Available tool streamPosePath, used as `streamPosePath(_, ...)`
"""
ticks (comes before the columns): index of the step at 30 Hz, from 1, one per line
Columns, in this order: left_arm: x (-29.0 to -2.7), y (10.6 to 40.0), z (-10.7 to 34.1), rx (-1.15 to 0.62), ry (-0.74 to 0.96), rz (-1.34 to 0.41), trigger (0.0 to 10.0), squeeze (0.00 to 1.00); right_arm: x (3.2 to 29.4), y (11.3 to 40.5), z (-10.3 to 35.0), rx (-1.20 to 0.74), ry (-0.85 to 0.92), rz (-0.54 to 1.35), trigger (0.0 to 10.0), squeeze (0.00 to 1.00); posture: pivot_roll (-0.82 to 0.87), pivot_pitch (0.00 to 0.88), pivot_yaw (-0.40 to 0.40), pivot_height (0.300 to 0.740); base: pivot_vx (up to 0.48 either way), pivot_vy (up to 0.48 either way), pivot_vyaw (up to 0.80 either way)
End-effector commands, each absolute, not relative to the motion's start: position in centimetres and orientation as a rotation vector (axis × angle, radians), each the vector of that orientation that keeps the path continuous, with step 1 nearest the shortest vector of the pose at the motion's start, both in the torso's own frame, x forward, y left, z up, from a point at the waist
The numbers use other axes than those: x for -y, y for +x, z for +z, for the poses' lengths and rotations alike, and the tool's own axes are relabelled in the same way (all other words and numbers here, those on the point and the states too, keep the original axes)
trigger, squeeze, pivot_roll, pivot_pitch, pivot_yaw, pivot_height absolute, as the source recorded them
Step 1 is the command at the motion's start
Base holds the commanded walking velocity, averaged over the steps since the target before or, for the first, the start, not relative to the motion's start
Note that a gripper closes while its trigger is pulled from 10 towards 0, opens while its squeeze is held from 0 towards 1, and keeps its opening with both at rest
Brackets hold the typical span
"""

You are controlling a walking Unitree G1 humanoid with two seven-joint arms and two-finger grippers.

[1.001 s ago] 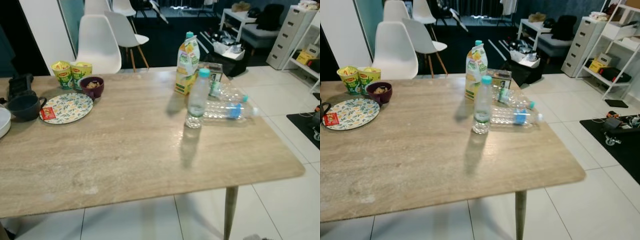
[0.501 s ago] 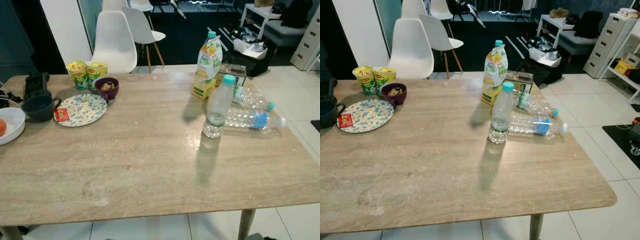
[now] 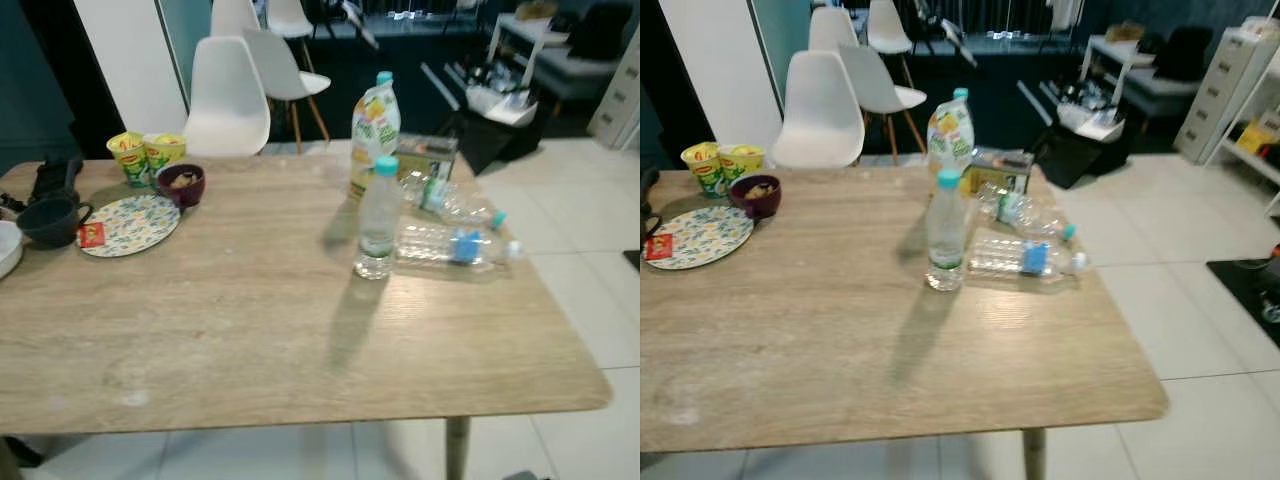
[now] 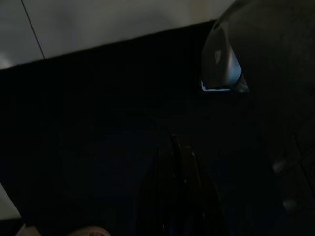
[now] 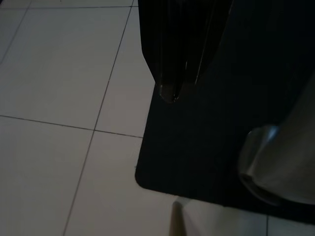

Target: Restocking fridge

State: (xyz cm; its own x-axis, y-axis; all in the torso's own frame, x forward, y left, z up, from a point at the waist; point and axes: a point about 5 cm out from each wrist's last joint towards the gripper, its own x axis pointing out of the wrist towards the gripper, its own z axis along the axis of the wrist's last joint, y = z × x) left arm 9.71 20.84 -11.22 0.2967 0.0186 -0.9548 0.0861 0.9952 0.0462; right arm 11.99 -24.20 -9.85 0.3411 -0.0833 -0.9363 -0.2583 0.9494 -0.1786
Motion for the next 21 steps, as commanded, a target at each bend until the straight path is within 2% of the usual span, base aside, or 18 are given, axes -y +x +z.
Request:
streamPosePath(1, -19.7, 13.3, -10.3, -1.121, 0.056, -0.026, 10.0, 0.0, 24.1, 11.5, -10.0, -1.236, -0.303, 0.112, 10.0, 0.0, 0.01, 0.0, -0.034, 0.74, 0.0, 0.0, 0.0)
streamPosePath(6, -20.3, 13.1, -10.3, -1.123, 0.057, 0.021, 10.0, 0.0, 24.1, 11.5, -10.0, -1.236, -0.303, 0.112, 10.0, 0.0, 0.02, 0.0, -0.035, 0.74, 0.0, 0.0, 0.0)
streamPosePath(10, -22.3, 12.4, -10.2, -1.125, 0.005, 0.222, 10.0, 0.0, 24.3, 11.6, -9.9, -1.235, -0.305, 0.109, 10.0, 0.0, 0.02, 0.0, -0.034, 0.74, 0.0, 0.0, 0.0)
streamPosePath(11, -22.3, 12.4, -10.2, -1.125, 0.005, 0.222, 10.0, 0.0, 24.3, 11.6, -9.9, -1.235, -0.305, 0.109, 10.0, 0.0, 0.02, 0.0, -0.034, 0.74, 0.0, 0.0, 0.0)
streamPosePath(14, -25.5, 11.0, -9.8, -1.111, -0.052, 0.47, 10.0, 0.0, 24.6, 11.8, -9.8, -1.234, -0.309, 0.104, 10.0, 0.0, 0.02, 0.0, -0.036, 0.74, 0.0, 0.0, 0.0)
streamPosePath(18, -27.3, 10.0, -9.5, -1.107, -0.06, 0.589, 10.0, 0.0, 24.7, 11.8, -9.8, -1.234, -0.312, 0.104, 10.0, 0.0, 0.02, 0.0, -0.036, 0.74, 0.0, 0.0, 0.0)
streamPosePath(21, -30.6, 7.9, -8.7, -1.099, -0.062, 0.79, 10.0, 0.0, 24.7, 11.8, -9.8, -1.235, -0.316, 0.106, 10.0, 0.0, 0.02, 0.0, -0.038, 0.74, 0.0, 0.0, 0.0)
